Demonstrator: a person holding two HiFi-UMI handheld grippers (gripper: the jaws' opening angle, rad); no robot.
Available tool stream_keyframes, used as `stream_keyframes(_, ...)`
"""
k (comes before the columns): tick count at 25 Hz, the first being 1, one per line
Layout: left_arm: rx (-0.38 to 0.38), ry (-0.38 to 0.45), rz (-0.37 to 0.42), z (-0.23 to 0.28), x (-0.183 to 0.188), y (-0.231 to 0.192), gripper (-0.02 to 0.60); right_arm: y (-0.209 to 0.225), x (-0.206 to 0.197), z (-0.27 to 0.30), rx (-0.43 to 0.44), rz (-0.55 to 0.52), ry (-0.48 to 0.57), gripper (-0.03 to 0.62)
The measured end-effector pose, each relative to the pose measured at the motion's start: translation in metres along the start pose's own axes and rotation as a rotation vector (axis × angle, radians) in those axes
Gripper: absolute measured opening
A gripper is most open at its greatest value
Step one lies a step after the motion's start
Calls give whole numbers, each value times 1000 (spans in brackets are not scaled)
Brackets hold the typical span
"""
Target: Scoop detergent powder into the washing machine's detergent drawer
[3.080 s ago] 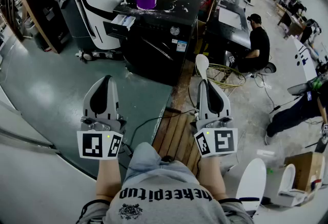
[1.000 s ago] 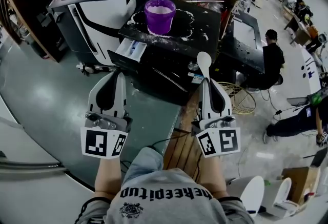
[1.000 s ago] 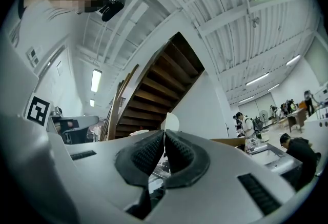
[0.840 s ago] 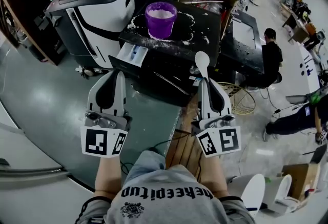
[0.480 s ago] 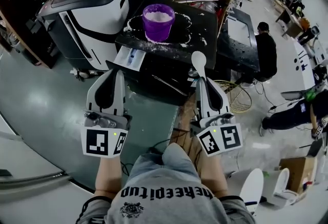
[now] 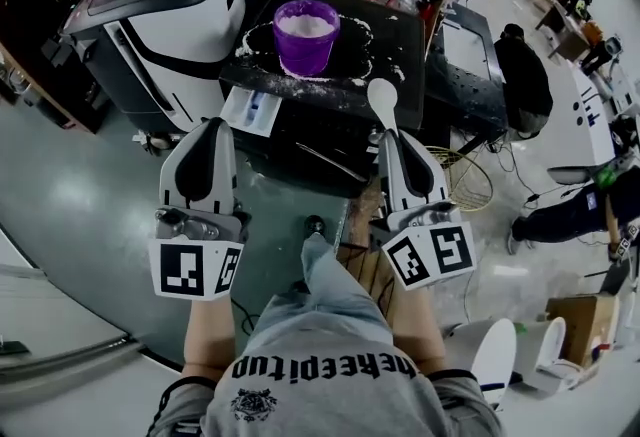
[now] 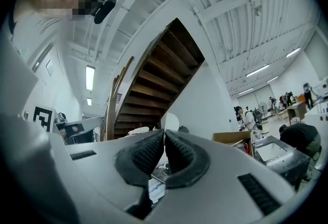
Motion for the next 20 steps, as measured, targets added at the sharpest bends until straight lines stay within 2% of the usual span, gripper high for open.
stream_keyframes(7, 27, 18, 10, 40, -8, -20, 3, 24, -8, 47, 15, 12, -14, 6)
stream_keyframes(20, 67, 26, 41, 138, -28, -70, 3, 71, -13, 170, 60, 21, -58, 6)
Point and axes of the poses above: the fingertips, and each gripper's own axes: z forward along the fingers, y to its right, x out of its top, the point moved 2 cm from there along -z, backward along the fingers, and after that the axes turned 3 degrees about -z, right-handed, at the moved point
